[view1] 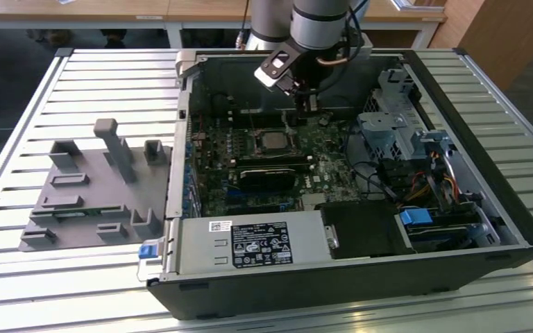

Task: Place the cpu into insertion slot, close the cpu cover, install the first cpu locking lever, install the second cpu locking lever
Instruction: 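Close the cpu cover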

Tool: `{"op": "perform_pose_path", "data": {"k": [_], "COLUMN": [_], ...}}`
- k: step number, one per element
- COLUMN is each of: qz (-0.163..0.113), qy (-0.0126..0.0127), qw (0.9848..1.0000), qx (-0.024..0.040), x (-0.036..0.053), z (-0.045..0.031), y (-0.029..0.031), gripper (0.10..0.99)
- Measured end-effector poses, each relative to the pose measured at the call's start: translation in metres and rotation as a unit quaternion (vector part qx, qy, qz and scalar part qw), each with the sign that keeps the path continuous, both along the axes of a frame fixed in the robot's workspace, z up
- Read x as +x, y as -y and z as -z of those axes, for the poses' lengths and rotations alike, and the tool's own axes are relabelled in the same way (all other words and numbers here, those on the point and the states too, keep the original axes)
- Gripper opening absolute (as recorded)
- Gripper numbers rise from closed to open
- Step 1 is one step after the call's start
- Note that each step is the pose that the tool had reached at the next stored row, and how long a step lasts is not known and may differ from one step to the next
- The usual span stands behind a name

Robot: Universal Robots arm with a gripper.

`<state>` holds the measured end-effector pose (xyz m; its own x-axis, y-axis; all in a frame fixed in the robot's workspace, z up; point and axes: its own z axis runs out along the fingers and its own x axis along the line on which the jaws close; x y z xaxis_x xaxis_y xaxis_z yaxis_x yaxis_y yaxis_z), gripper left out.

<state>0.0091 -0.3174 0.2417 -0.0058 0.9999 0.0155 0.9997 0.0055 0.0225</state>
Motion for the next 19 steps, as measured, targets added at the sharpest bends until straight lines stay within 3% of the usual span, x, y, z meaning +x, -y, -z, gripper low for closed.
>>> {"op": "perform_pose_path", "data": {"k": [11, 19], "qz": [0.0, 0.0], "qy": [-0.0001, 0.0], "qw": [1.0, 1.0], "qx": [-0.0001, 0.0001], "x": [-0.007, -0.0199], "z": [0.0052, 0.0057], "y": [0.0, -0.0001], "gripper": [0.106, 0.106]}}
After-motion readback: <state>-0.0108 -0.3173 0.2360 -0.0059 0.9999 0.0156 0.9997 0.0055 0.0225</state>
